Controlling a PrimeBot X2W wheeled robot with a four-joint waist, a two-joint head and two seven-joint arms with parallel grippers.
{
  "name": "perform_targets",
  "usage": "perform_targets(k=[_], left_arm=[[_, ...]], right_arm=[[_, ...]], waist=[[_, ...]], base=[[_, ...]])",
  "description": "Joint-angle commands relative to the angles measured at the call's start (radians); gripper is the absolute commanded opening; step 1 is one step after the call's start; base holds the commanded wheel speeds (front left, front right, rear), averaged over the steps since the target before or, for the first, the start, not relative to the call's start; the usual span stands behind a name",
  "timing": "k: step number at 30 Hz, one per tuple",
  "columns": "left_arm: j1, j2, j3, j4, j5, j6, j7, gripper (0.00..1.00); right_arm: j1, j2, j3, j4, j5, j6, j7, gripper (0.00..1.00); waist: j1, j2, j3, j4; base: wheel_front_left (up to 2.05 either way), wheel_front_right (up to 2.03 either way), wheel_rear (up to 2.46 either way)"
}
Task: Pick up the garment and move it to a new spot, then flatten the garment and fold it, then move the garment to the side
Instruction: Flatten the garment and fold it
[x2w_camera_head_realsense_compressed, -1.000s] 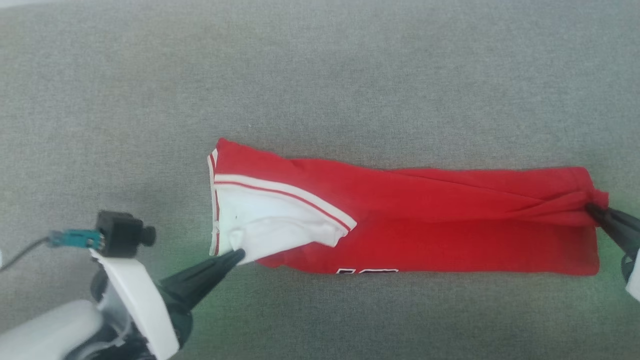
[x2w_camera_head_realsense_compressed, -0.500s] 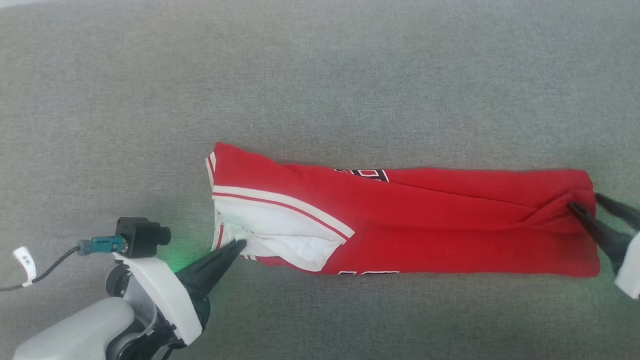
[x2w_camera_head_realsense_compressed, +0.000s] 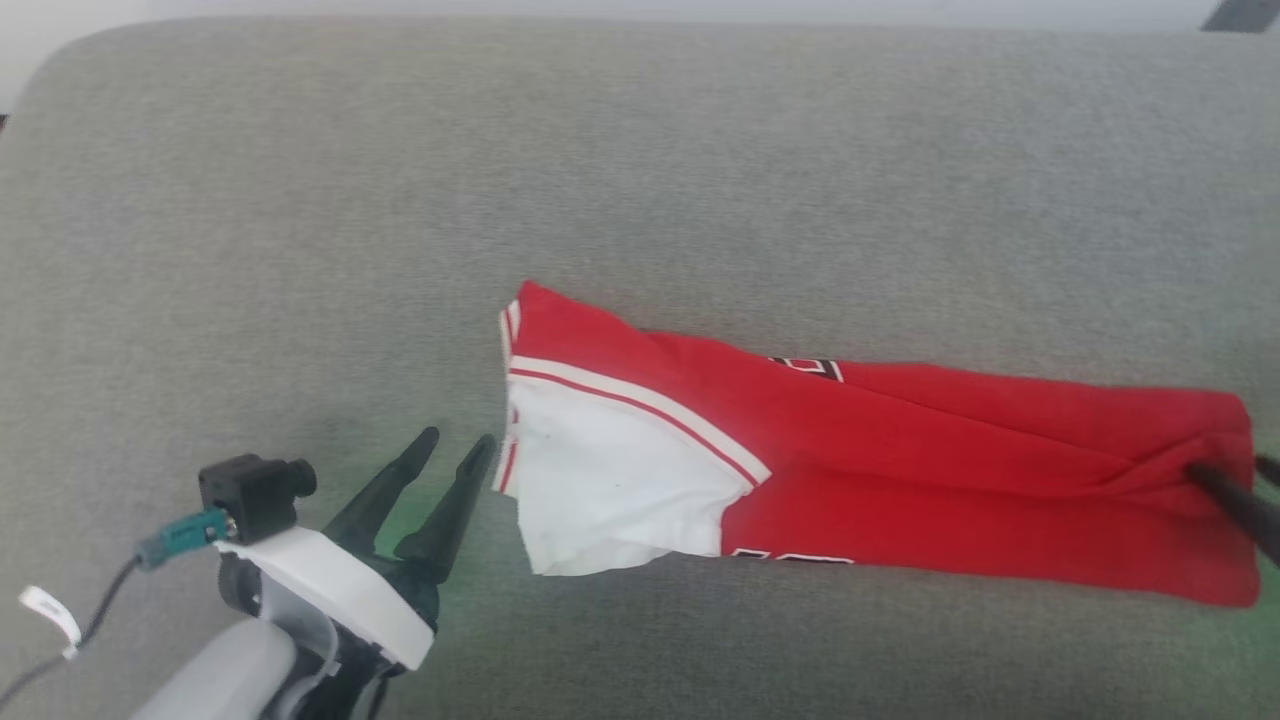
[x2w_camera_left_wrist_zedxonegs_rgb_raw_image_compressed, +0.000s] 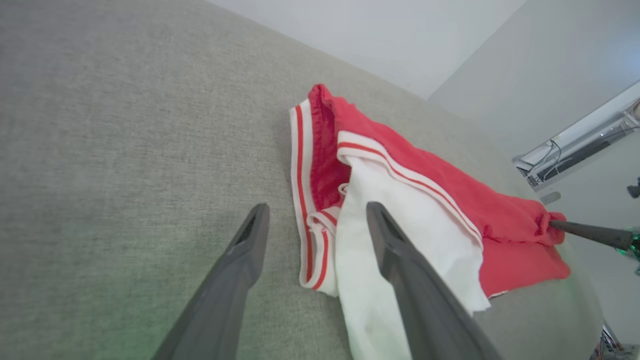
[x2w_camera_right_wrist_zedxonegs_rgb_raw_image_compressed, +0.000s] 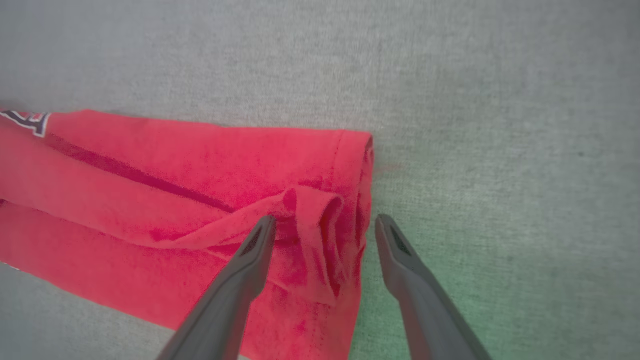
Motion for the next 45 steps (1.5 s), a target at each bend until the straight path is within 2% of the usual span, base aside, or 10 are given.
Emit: perform_targets(k=[1, 9, 17, 18, 19, 21, 22, 26, 32, 45], left_arm=[[0.027, -0.031, 0.036, 0.008, 0.028, 0.002, -0.004, 1.00], [0.124, -0.205, 0.307, 0.053, 0.330, -0.015, -0.004, 1.00], [0.215, -0.358, 0.590, -0.078, 0.737, -0.014, -0.004, 1.00], [0.223, -0.375, 0.607, -0.088, 0.768, -0.018, -0.004, 1.00], [0.229, -0.388, 0.620, -0.095, 0.793, -0.020, -0.004, 1.00], [0.236, -0.407, 0.636, -0.101, 0.845, -0.025, -0.004, 1.00], [0.239, -0.416, 0.643, -0.102, 0.862, -0.026, -0.004, 1.00], [0.239, -0.434, 0.668, -0.115, 0.925, -0.030, -0.004, 1.00], [0.239, -0.436, 0.670, -0.134, 0.931, -0.030, -0.004, 1.00], [0.202, -0.418, 0.673, -0.175, 0.945, -0.030, -0.004, 1.00]], right_arm=[[-0.001, 0.011, 0.002, 0.016, 0.006, 0.000, 0.020, 1.00], [0.018, 0.044, -0.013, 0.106, -0.008, 0.000, 0.154, 1.00], [0.030, 0.104, -0.051, 0.155, -0.045, 0.000, 0.291, 1.00], [0.028, 0.115, -0.055, 0.158, -0.052, 0.000, 0.306, 0.95], [0.026, 0.126, -0.057, 0.156, -0.060, 0.000, 0.318, 0.45], [0.018, 0.147, -0.067, 0.151, -0.077, 0.001, 0.333, 0.06], [0.012, 0.158, -0.074, 0.149, -0.084, 0.001, 0.335, 0.00], [-0.027, 0.180, -0.128, 0.136, -0.135, -0.001, 0.318, 0.00], [-0.076, 0.181, -0.245, 0.151, -0.184, -0.001, 0.278, 0.00], [-0.194, 0.120, -0.534, 0.312, -0.332, 0.000, 0.197, 0.00]], waist=[[0.0000, -0.0001, -0.010, 0.022], [0.0000, -0.0001, -0.030, 0.089], [0.0000, -0.0001, -0.033, 0.105], [0.0000, -0.0001, -0.032, 0.104], [0.0000, -0.0001, -0.031, 0.104], [0.0000, -0.0001, -0.026, 0.101], [0.0000, -0.0001, -0.023, 0.098], [0.0000, -0.0001, -0.009, 0.079], [0.0000, -0.0001, 0.008, 0.041], [0.0000, -0.0001, 0.049, -0.037]], base=[[0.00, 0.00, 0.00], [0.00, 0.00, 0.00], [0.00, 0.00, 0.00], [0.00, 0.00, 0.00], [0.00, 0.00, 0.00], [0.00, 0.00, 0.00], [0.00, 0.00, 0.00], [0.00, 0.00, 0.00], [0.00, 0.00, 0.00], [0.00, 0.00, 0.00]])
